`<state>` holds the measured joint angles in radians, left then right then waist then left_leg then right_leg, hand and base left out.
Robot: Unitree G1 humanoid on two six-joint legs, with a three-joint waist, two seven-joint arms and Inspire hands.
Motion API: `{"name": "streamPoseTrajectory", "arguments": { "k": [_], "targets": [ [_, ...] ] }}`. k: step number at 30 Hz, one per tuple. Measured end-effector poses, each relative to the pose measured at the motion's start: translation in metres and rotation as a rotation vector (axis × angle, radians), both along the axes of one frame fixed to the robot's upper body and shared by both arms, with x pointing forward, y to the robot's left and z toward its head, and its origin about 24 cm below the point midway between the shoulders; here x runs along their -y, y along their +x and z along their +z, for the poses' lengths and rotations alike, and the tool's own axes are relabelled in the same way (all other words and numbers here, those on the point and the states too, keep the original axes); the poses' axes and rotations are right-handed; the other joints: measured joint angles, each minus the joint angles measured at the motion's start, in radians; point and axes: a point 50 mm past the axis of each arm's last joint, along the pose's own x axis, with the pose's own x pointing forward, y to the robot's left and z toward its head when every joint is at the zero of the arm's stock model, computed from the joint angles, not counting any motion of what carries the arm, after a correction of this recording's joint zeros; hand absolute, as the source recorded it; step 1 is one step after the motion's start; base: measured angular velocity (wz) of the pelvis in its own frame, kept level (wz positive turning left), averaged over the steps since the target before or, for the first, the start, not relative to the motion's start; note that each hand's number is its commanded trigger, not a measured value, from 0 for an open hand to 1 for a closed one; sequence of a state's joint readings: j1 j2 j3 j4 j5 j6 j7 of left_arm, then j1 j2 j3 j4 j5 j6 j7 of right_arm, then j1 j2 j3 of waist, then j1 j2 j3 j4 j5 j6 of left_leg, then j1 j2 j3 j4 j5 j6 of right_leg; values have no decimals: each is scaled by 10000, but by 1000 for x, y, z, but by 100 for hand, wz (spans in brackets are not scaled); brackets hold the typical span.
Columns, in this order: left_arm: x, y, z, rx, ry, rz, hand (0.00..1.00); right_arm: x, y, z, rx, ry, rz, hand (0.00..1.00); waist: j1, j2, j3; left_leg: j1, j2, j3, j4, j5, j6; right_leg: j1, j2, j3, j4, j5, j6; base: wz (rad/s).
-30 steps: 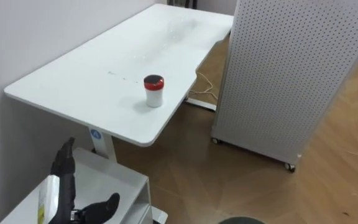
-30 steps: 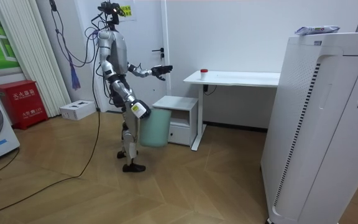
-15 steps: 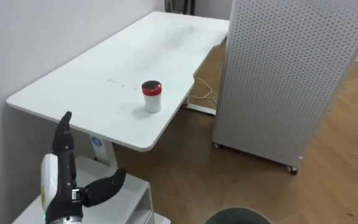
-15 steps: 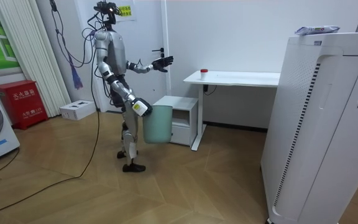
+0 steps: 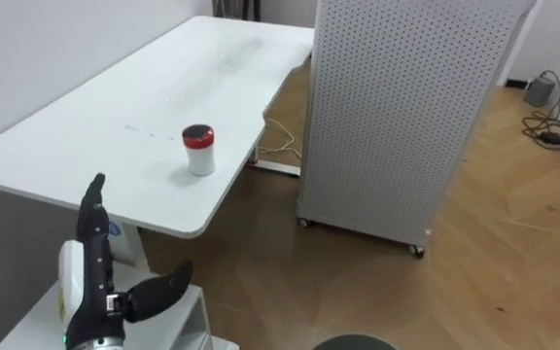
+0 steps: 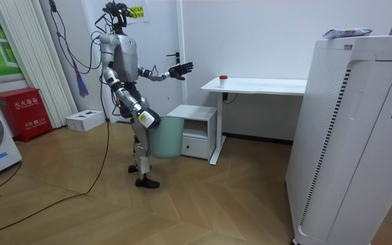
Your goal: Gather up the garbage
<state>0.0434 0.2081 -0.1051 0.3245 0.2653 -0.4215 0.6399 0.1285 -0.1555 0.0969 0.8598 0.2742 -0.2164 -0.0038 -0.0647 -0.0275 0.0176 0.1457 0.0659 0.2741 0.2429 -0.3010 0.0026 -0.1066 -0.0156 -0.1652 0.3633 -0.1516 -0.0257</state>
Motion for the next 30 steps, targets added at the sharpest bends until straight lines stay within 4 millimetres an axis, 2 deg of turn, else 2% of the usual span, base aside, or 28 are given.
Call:
{"name": "streamPoseTrajectory", "arguments": {
  "k": [3,5,6,8,9,10,11,12,13,15,18,20,23,25,29,30],
  "targets": [
    [1,0,-1,-13,0,-50,0,0,0,0,13,3,62,100,178,9,-21,-11,132,4,522,-191,-177,6,123,-26,197,-184,-169,-28],
    [3,-1,-1,-53,-5,-97,0,0,0,0,10,-31,85,100,274,-21,-32,-202,205,-10,1397,-223,-217,22,180,211,223,-334,-230,-38],
    [2,-2,-2,-71,-11,-81,0,3,1,1,7,-122,129,100,384,69,-77,-308,277,-111,1909,-222,-217,95,224,475,213,-355,-282,-51],
    [1,-2,-2,-51,-29,11,0,6,2,2,26,-235,251,100,444,169,-92,-603,243,-688,2718,-109,-287,346,271,787,216,-366,-354,-43],
    [2,-4,-3,-54,-170,7,0,7,2,3,33,-279,222,100,438,141,-104,-763,155,-1181,2648,-162,-306,388,269,1057,222,-381,-364,-18],
    [5,-2,-2,97,-298,-101,0,10,5,4,109,-327,150,100,401,176,-113,-1026,59,-1464,2110,-123,-368,355,278,1247,232,-391,-344,-19],
    [6,-1,0,209,-351,-156,0,11,6,5,139,-339,131,100,403,182,-104,-1164,24,-1534,1820,-51,-400,330,292,1319,254,-399,-322,-26],
    [7,-1,1,350,-400,-203,0,11,6,5,144,-364,154,100,440,180,-66,-1326,-110,-1879,1340,253,-210,293,336,1495,360,-447,-258,-46],
    [5,-4,0,319,-408,-96,0,12,5,5,106,-377,172,100,508,173,-111,-1241,-135,-1983,1246,249,-188,252,363,1641,366,-491,-190,-44],
    [5,-4,0,380,-399,1,0,13,6,5,137,-427,136,100,453,177,-122,-1152,-299,-1913,1069,248,-129,234,356,1652,367,-516,-126,-20],
    [3,-5,0,346,-356,-1,0,14,6,6,142,-516,76,100,428,81,-68,-1094,-356,-1757,930,267,-58,188,349,1797,296,-471,-51,-13],
    [2,-7,-2,254,-364,39,0,14,5,6,149,-524,79,100,429,95,-72,-997,-341,-1650,816,238,-19,209,340,1768,194,-454,-26,-22],
    [2,-8,-3,220,-512,104,0,14,6,6,171,-507,105,100,432,169,-79,-930,-342,-1632,761,164,30,180,225,1275,131,-439,-9,-22],
    [0,-9,-4,179,-480,125,0,13,7,7,236,-488,120,100,538,272,-80,-904,-344,-1653,747,119,46,175,204,1137,145,-438,-10,-29],
    [0,-9,-4,179,-468,148,0,13,8,7,264,-466,173,100,708,306,-80,-734,-373,-1675,688,120,46,204,172,1003,147,-438,-10,-27],
    [0,-9,-4,160,-454,149,0,13,8,7,263,-454,223,100,752,304,-79,-667,-378,-1679,616,120,46,221,145,846,154,-439,-12,-14]
  ]
}}
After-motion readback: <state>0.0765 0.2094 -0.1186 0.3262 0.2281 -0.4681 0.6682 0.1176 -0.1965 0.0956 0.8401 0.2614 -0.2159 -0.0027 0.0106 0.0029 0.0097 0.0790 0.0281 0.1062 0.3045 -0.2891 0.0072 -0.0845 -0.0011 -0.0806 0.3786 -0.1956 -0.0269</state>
